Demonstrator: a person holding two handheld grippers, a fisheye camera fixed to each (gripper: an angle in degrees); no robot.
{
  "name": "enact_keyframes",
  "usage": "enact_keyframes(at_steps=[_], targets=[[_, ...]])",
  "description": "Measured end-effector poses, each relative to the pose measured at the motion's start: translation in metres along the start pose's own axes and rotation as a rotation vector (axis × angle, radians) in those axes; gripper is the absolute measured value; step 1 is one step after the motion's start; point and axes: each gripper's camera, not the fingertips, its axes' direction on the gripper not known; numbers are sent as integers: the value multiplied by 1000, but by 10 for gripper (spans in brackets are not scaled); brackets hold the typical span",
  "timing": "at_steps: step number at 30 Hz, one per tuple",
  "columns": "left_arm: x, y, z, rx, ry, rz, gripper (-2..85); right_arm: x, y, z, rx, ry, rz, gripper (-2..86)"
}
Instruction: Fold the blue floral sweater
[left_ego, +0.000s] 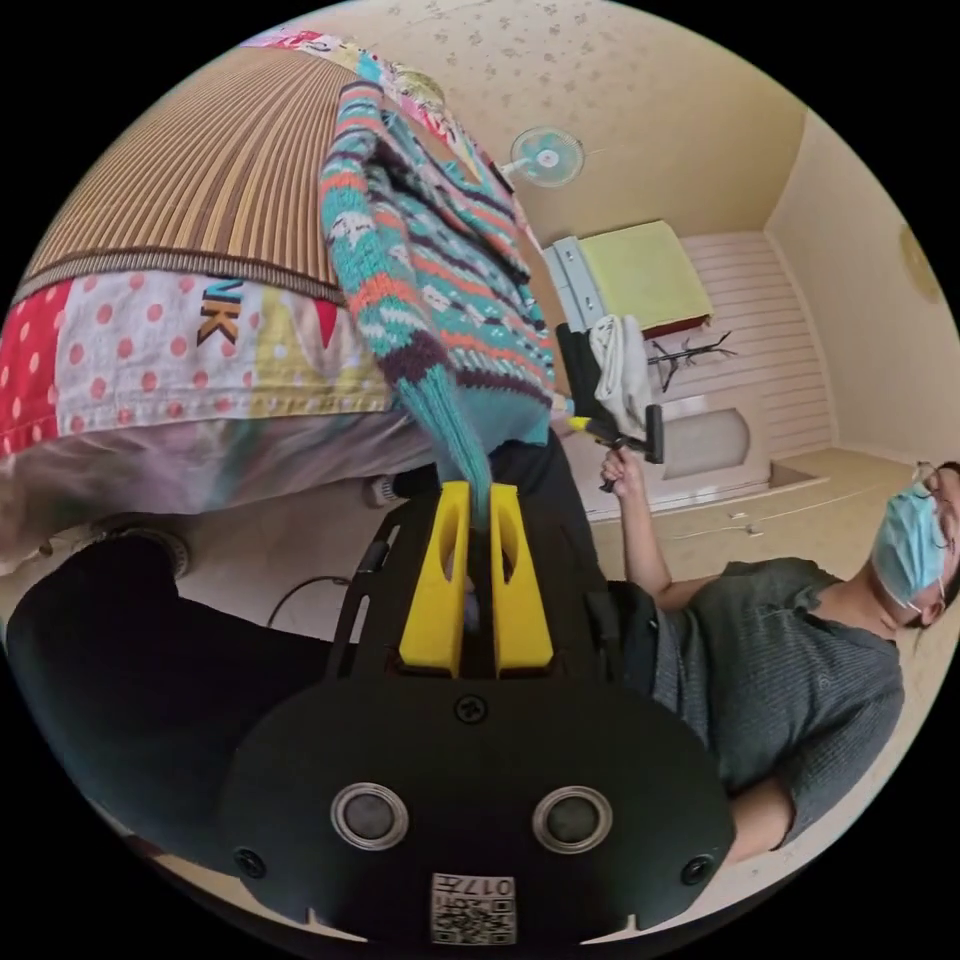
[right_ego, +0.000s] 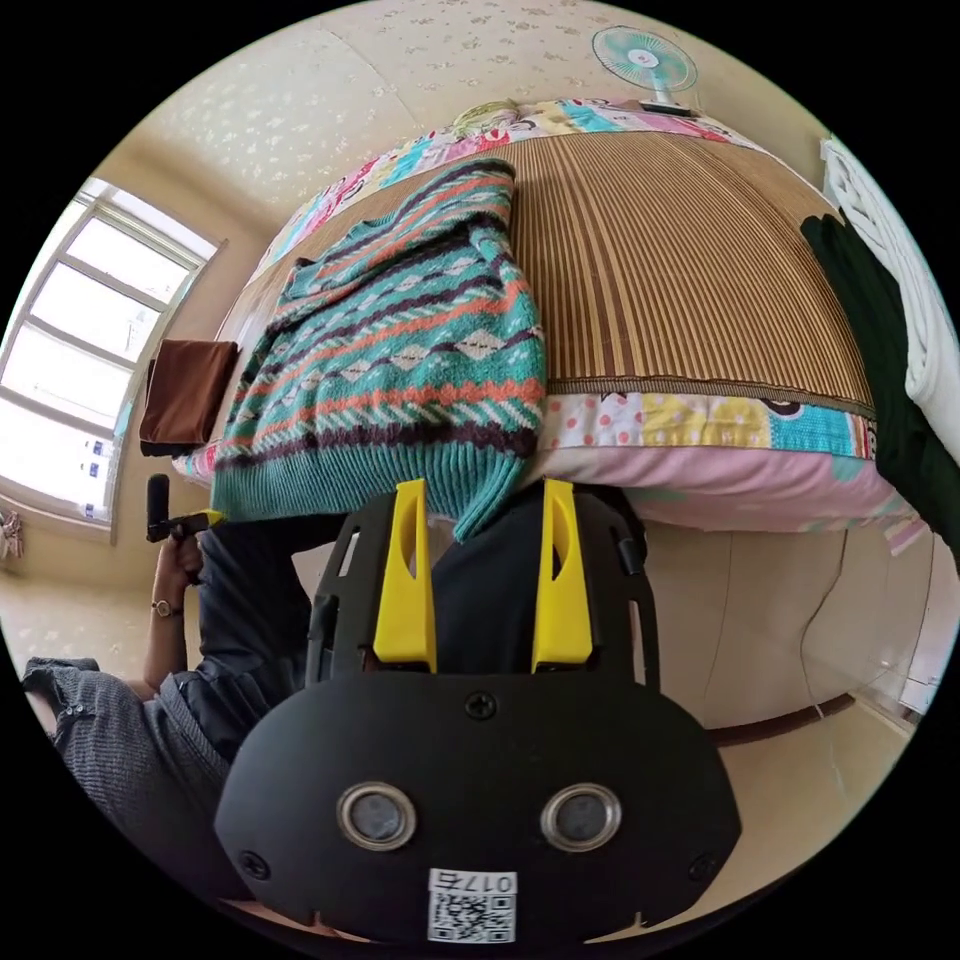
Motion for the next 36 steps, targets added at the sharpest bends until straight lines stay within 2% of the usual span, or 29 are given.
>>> enact_keyframes(at_steps=[6,10,14,20,23,25,27,29,31,36], targets=[[8,-20,-38,139,218,-18,39,-2,-18,40,-119,-11,-39,168],[7,-38,-45,209,337,-85,39,-3,-31,48,-113,88,95,170],[0,-58,-52,269,451,-158,40,-6,-36,49,-129,179,88,179],[17,-86,-55,235,434,-99,40,22,-57,48,-237,121,59,170],[21,-92,-57,237,438,-104,40,33,-60,41,-299,81,-6,110],[22,-92,-60,250,442,-103,40,55,-55,27,-304,-107,8,52],[24,-91,-65,259,440,-103,40,76,-45,11,-259,-269,16,43],[25,-87,-68,266,431,-101,40,105,-30,-10,-143,-526,29,40],[25,-83,-68,270,431,-104,40,150,-1,-32,58,-804,104,42],[26,-70,-62,272,446,-112,40,172,39,-43,135,-864,135,19]])
